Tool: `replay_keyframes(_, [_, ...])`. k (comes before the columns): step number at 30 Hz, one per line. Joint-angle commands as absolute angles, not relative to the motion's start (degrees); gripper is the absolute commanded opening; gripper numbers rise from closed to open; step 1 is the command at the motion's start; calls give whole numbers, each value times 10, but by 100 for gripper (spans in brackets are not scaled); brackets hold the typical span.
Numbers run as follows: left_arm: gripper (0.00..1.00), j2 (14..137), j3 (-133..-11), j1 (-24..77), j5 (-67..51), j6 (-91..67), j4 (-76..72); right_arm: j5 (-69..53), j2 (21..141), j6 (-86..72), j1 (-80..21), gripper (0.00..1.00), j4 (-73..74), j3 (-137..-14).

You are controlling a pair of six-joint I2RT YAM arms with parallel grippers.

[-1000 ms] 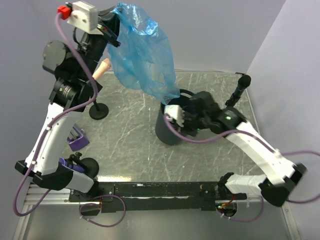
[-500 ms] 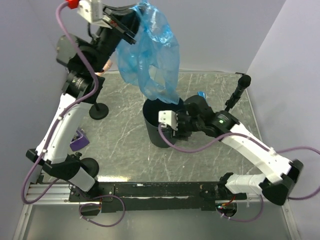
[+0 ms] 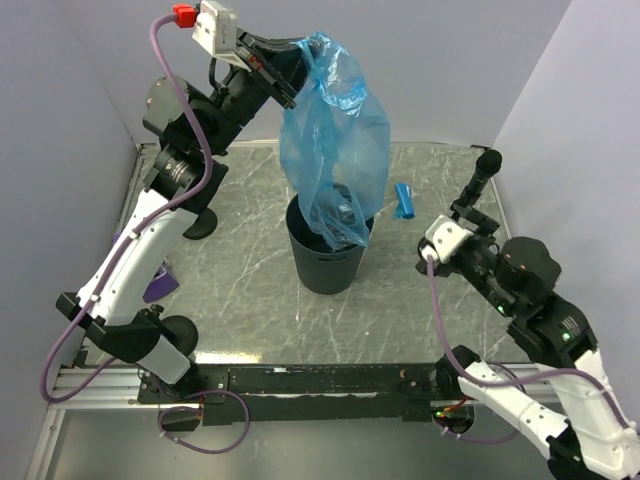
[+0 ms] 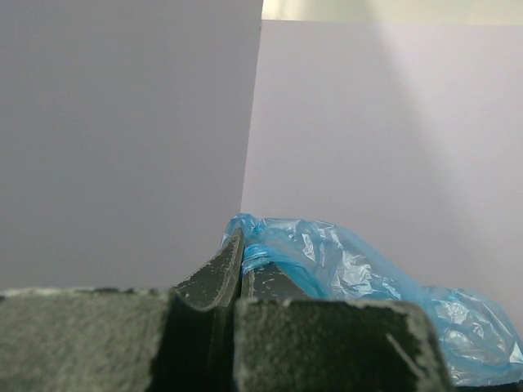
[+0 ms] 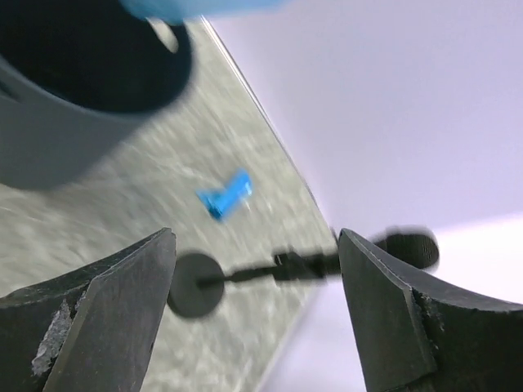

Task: Put the trash bags into the trash bin
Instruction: Move the trash bin to the center of the board, then place the trash bag in the trash bin.

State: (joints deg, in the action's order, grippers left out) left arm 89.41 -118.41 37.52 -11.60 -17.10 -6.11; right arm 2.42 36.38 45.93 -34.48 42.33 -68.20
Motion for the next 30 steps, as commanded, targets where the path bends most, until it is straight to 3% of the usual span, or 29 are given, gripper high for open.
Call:
replay_keyframes(1, [1, 851, -1165, 382, -112, -205, -60, 101, 386, 444, -288, 87, 355, -656])
replay_keyframes(16, [1, 779, -1066, 395, -100, -183, -19, 96, 446, 385, -231, 86, 284, -676])
replay_keyframes(30, [1, 730, -1003, 391, -22, -85, -1, 22, 665, 280, -184, 85, 280, -766])
